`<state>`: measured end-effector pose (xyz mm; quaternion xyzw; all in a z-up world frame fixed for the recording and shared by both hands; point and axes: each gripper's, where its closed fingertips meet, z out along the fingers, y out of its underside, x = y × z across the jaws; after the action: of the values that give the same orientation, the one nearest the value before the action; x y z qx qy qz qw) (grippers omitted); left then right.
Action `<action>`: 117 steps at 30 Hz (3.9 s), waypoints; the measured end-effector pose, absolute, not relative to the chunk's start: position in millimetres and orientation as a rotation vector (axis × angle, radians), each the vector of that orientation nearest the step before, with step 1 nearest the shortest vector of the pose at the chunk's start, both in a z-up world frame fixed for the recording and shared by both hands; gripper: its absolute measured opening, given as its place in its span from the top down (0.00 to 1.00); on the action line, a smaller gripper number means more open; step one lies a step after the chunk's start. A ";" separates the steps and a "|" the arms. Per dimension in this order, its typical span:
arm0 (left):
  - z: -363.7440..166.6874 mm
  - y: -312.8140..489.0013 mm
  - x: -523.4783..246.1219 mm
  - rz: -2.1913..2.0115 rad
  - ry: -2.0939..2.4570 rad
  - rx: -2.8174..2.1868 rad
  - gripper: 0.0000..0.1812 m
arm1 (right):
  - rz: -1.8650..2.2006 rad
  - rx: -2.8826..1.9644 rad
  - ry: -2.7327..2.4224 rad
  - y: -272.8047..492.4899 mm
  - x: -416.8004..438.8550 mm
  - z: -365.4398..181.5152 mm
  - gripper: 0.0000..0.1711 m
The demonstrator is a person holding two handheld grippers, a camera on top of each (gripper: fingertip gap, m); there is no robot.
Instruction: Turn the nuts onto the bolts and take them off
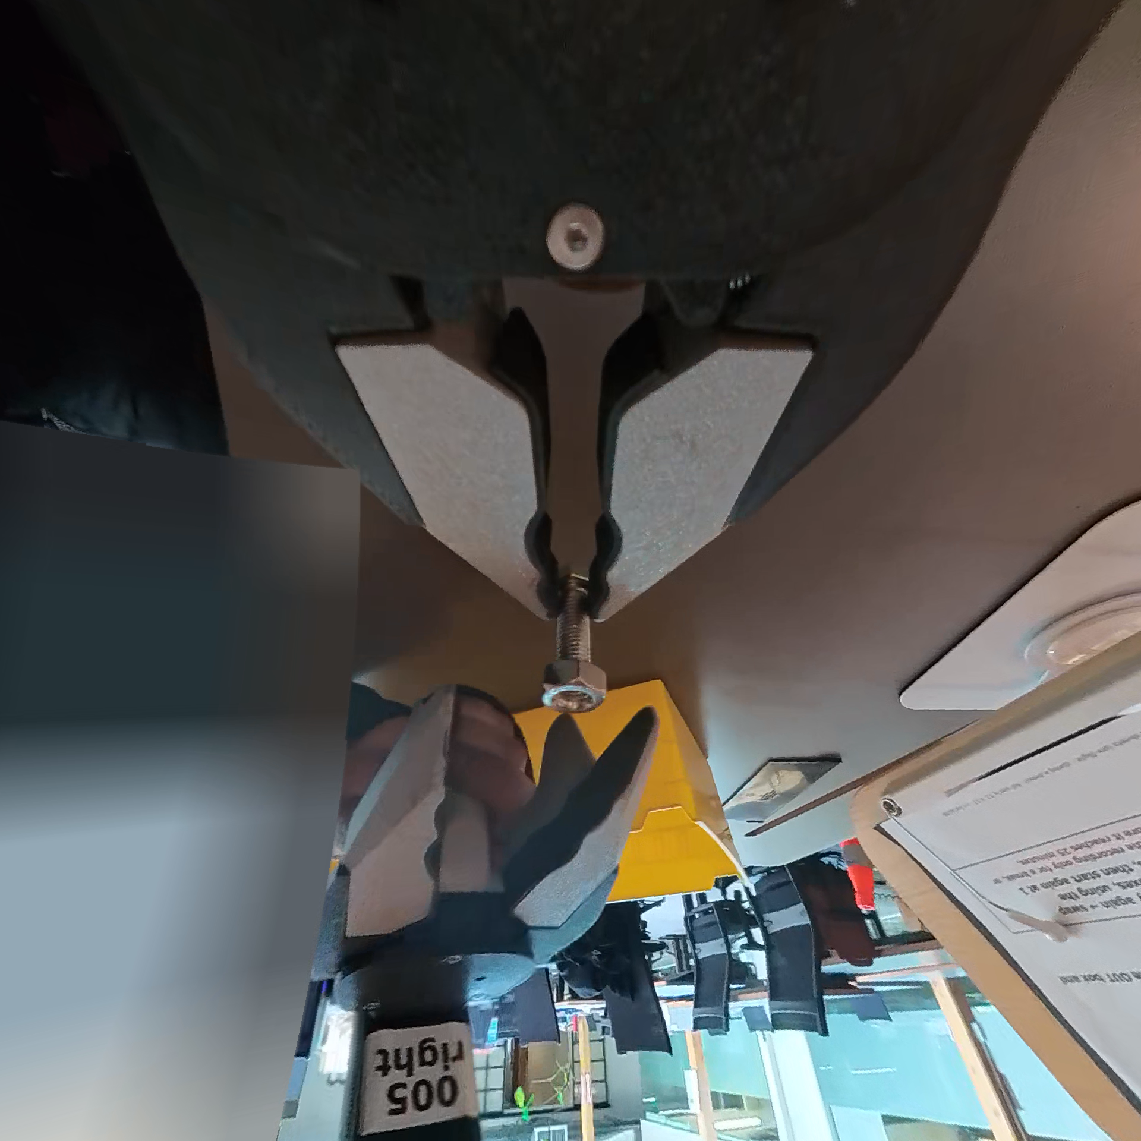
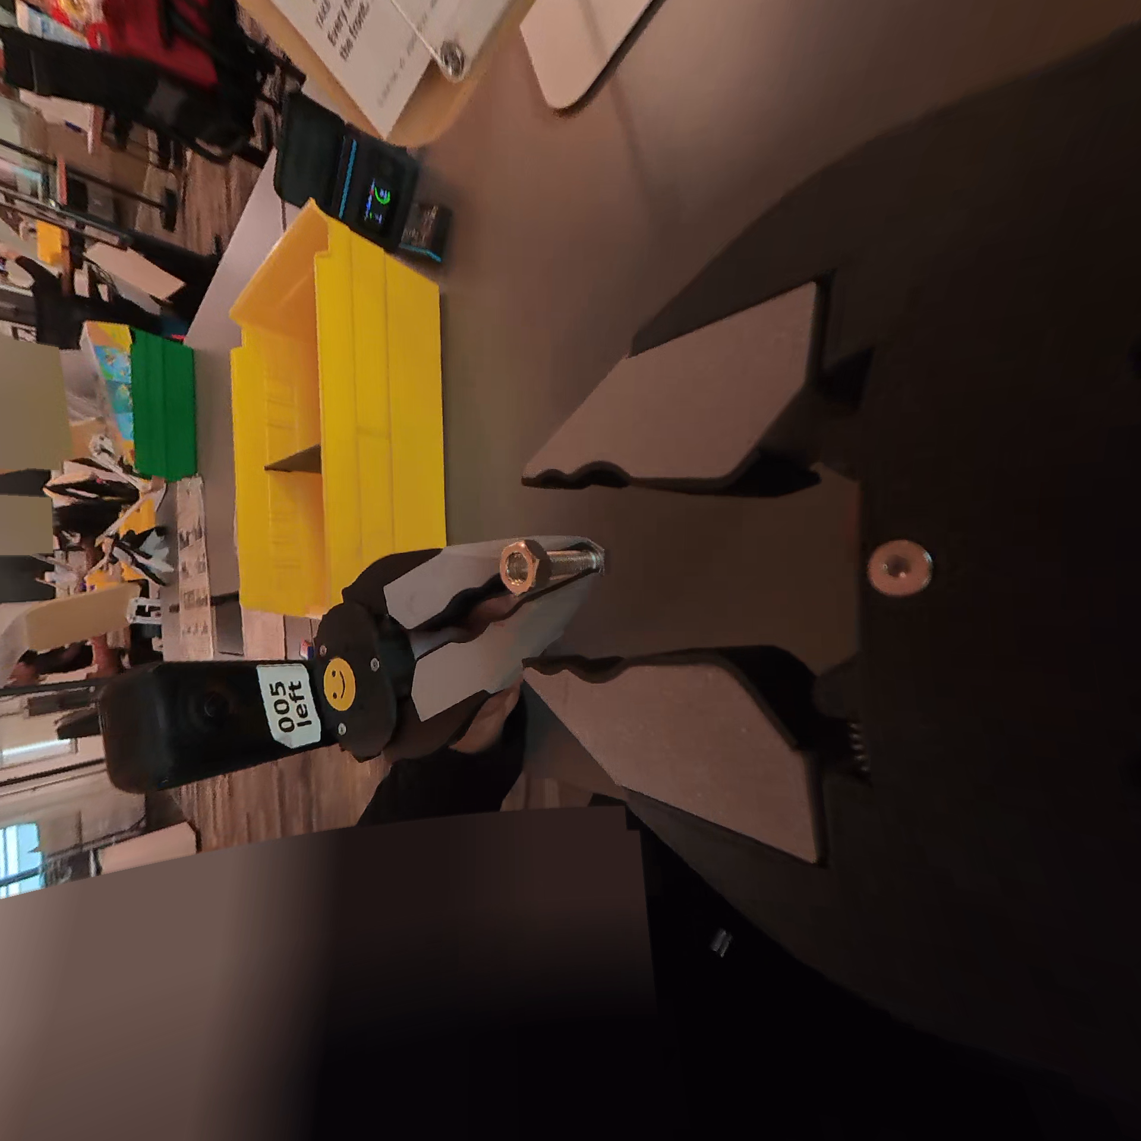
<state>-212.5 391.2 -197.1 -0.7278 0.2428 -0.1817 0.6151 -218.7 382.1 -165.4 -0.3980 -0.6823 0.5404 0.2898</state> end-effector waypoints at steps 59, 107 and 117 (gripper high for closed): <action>-193.6 407.9 -247.8 -0.327 0.339 -1.727 0.96 | 1.435 -1.102 -1.910 373.5 -223.5 -174.7 0.76; -193.7 364.9 -213.6 -0.427 0.446 -1.915 0.66 | 0.263 -2.025 -1.370 622.7 -81.9 -158.2 0.79; -114.4 357.5 -463.8 0.018 0.349 -2.247 0.80 | 0.752 -1.536 -1.744 454.0 -204.8 -149.7 0.75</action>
<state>-463.8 357.5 -114.4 -0.8965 0.1393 0.0073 0.4205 -204.8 454.0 -149.7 -0.5910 -0.6707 0.2893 0.3424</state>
